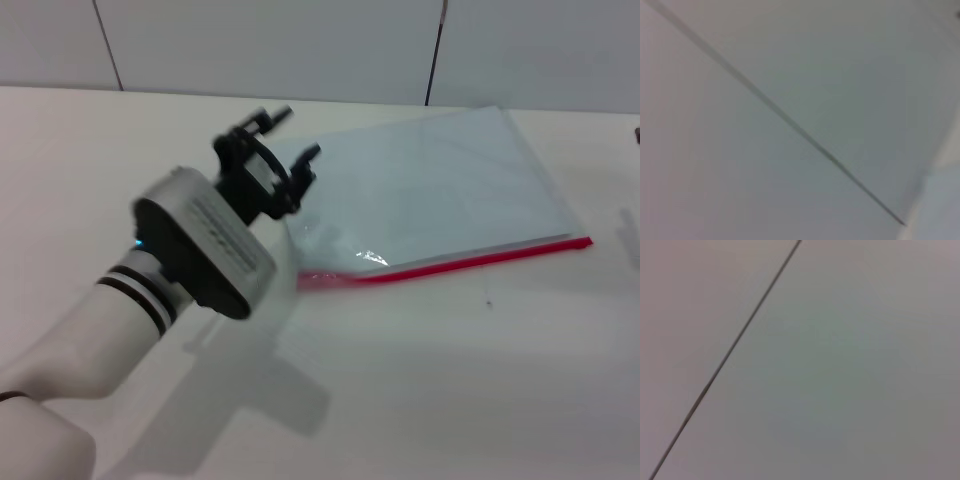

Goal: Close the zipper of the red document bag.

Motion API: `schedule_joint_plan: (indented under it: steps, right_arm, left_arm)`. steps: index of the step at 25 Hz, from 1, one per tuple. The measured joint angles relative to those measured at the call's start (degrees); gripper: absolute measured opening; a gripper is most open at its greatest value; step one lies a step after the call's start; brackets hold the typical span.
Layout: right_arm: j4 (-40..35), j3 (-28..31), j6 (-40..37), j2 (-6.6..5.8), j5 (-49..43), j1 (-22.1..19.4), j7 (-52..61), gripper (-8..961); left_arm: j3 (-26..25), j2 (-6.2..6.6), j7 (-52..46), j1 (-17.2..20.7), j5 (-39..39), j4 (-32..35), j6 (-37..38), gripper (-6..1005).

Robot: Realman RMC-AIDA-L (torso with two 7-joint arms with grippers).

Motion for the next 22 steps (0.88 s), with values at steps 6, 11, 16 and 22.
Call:
schedule_joint_plan:
  steps: [6,11,16,22]
  right_arm:
    - [3.98,0.00,-5.20,0.01,4.87,-0.09,0.32,726]
    - [7.41,-0.06,-10.06,0.07,7.27,-0.31,3.06,753]
    - [7.90,-1.32,-12.20,0.08,6.94,-0.51,12.47,746]
    - [7.58,-4.47,-14.80,0.08,6.87,-0.72,16.73,741]
  left_arm:
    - [0.04,0.00,-7.20,-0.41,-3.36,-4.11,-11.79,568]
    - [0.06,-0.05,-14.46,-0.98,-7.08,-7.91,-21.24,650]
    - [0.02,-0.07,-19.50,-1.82,-12.41,-10.61,-25.24,662]
    - [-0.71,0.29,-31.45,-2.62,-13.56,-14.52,-29.43,662]
